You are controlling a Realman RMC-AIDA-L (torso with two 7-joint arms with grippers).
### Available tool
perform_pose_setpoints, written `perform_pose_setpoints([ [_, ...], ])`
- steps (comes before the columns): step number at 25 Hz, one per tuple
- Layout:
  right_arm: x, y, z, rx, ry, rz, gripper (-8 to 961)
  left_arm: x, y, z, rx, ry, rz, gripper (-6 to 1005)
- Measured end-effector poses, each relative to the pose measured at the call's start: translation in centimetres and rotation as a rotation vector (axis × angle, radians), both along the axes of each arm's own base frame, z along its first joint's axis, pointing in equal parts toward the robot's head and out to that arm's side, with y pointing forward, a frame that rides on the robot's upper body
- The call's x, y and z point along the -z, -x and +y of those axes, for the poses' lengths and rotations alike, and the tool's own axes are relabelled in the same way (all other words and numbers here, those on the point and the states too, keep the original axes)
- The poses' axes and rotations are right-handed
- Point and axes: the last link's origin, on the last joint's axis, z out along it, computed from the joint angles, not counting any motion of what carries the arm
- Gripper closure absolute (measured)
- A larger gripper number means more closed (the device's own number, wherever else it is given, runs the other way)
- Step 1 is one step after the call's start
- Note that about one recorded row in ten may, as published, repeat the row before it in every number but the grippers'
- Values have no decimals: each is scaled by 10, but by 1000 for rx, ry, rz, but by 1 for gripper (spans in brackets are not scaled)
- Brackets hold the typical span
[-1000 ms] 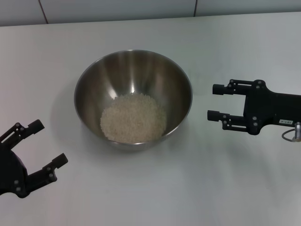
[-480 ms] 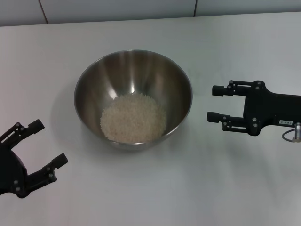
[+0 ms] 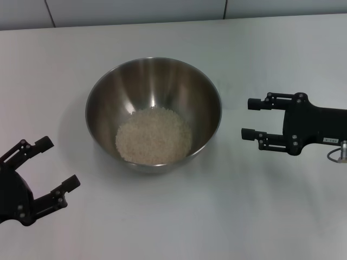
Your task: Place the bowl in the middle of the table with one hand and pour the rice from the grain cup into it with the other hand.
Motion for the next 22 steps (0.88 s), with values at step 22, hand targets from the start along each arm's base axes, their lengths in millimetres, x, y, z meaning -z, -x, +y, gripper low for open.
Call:
perform_pose_setpoints([
  [22,0,2,0,-7,-2,2,302,-1,-1,2,6,-3,8,128],
])
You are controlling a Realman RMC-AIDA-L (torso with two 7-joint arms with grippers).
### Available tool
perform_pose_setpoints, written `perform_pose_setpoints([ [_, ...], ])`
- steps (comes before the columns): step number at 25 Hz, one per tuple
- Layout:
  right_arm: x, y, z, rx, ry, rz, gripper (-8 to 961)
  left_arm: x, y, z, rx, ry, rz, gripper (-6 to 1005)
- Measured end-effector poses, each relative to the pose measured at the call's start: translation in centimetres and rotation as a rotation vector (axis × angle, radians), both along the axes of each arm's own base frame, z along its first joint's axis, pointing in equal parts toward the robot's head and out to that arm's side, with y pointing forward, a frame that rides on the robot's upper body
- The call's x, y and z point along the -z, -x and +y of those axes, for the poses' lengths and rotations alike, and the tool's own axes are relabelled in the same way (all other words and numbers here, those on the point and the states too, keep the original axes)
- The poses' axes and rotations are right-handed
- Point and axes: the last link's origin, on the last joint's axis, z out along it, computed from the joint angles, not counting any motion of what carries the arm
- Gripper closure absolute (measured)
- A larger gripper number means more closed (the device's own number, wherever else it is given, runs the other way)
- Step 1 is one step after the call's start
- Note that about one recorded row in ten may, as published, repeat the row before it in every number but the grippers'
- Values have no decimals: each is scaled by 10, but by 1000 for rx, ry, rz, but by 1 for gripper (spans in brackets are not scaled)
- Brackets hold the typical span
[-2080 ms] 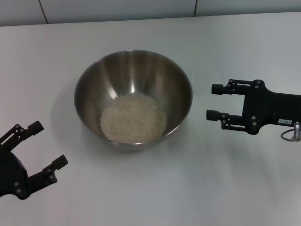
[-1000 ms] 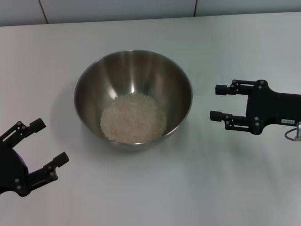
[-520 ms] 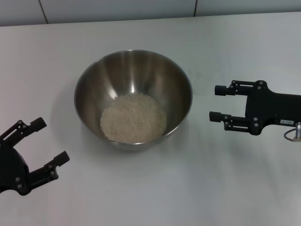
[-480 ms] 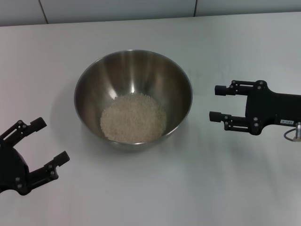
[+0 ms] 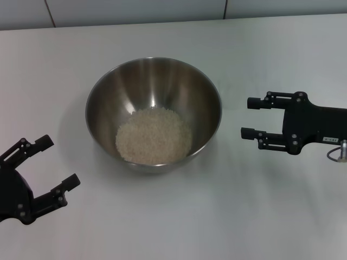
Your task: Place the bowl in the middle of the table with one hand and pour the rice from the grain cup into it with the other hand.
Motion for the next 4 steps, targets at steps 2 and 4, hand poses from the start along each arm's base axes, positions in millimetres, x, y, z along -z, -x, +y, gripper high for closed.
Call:
perform_pose_setpoints([
  [2,0,0,0,0,1,-1,302,0,0,0,0,0,0,128],
  [4,0,0,0,-1,2,-2,302,0,0,0,0,0,0,128],
])
